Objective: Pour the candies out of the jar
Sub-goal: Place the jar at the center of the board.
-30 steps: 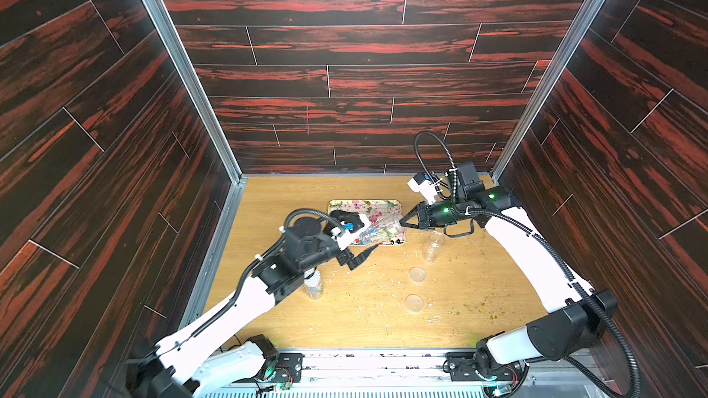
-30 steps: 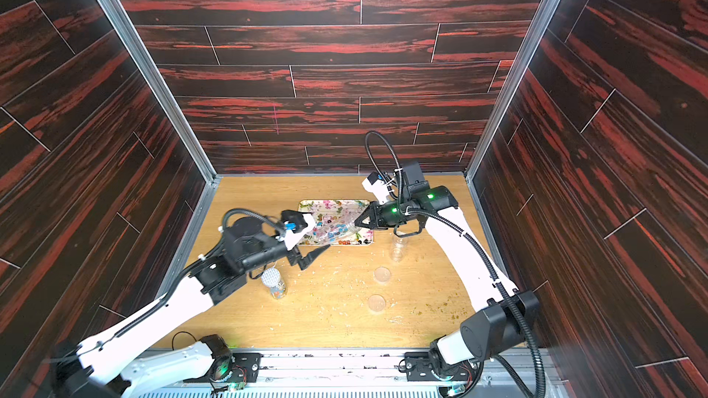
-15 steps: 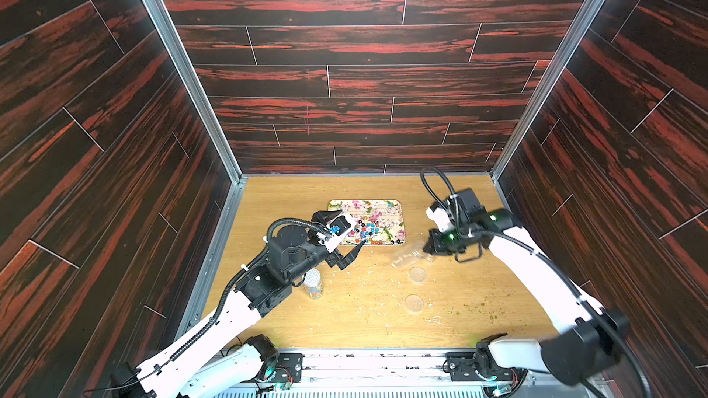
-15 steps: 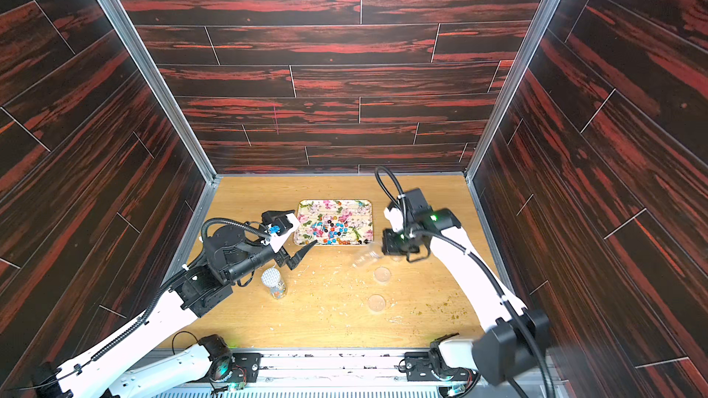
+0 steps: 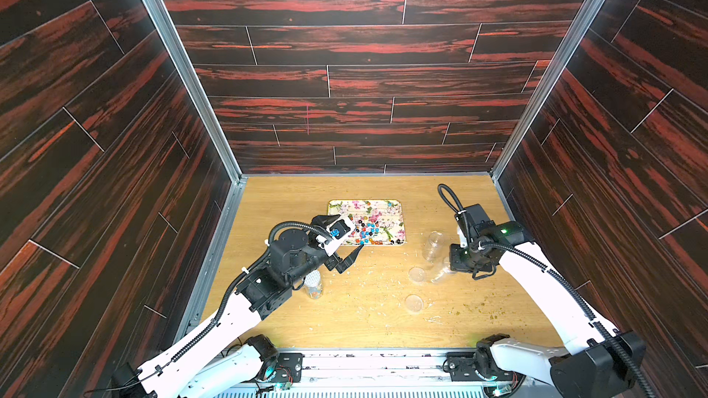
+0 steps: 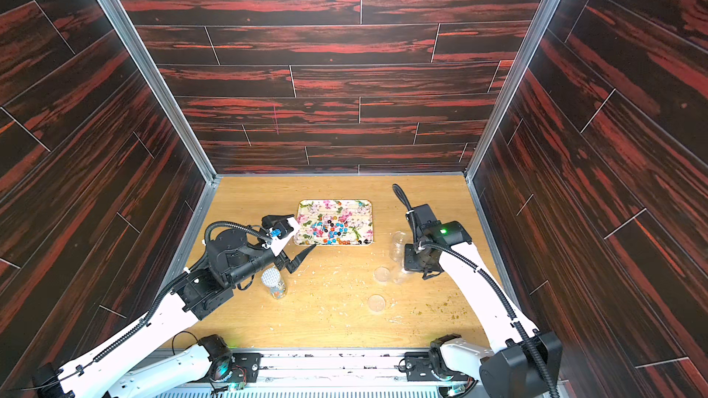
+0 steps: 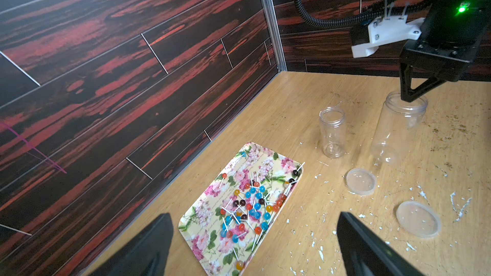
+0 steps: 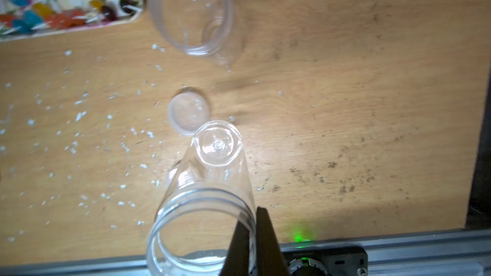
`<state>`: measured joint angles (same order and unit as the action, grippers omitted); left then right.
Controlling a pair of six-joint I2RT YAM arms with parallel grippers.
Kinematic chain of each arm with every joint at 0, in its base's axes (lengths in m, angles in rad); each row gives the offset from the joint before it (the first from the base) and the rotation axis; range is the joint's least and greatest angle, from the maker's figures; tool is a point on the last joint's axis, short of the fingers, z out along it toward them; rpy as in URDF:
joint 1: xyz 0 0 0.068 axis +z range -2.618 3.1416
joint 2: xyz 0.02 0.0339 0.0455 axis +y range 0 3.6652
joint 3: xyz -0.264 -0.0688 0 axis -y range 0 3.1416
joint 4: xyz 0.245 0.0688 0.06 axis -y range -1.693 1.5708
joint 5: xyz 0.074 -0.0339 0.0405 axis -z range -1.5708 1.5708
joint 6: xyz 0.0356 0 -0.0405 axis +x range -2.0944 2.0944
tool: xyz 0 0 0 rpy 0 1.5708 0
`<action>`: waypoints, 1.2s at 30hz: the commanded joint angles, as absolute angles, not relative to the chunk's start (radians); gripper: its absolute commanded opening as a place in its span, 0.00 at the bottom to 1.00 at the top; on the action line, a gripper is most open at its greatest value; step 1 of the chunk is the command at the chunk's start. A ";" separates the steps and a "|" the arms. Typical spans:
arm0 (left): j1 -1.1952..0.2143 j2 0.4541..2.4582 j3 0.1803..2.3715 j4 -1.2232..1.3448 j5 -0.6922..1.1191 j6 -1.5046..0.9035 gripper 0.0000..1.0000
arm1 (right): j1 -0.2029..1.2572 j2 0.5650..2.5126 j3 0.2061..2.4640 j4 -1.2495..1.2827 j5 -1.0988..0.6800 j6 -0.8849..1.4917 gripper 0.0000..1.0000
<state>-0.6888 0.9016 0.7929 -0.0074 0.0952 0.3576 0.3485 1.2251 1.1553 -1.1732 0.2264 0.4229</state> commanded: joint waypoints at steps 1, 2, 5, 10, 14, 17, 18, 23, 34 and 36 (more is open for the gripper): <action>-0.692 0.884 0.779 0.012 0.092 0.344 1.00 | 0.328 1.252 1.152 -1.194 0.282 0.454 0.07; -0.691 0.884 0.778 0.013 0.093 0.343 1.00 | 0.326 1.266 1.154 -1.188 0.285 0.453 0.07; -0.691 0.882 0.777 0.014 0.095 0.341 1.00 | 0.322 1.314 1.153 -1.165 0.303 0.452 0.07; -0.692 0.880 0.771 0.016 0.100 0.336 1.00 | 0.315 1.372 1.125 -1.104 0.295 0.454 0.07; -0.692 0.881 0.770 0.017 0.101 0.336 1.00 | 0.315 1.392 1.118 -1.079 0.287 0.456 0.07; -0.691 0.882 0.768 0.018 0.098 0.336 1.00 | 0.314 1.410 1.112 -1.068 0.277 0.450 0.09; -0.691 0.882 0.767 0.020 0.097 0.336 1.00 | 0.314 1.416 1.109 -1.068 0.278 0.448 0.09; -0.692 0.887 0.765 0.022 0.098 0.332 1.00 | 0.314 1.429 1.100 -1.061 0.281 0.446 0.12; -0.691 0.899 0.767 0.025 0.091 0.323 1.00 | 0.314 1.432 1.121 -1.067 0.282 0.440 0.23; -0.691 0.901 0.768 0.028 0.087 0.318 1.00 | 0.314 1.417 1.154 -1.093 0.289 0.440 0.27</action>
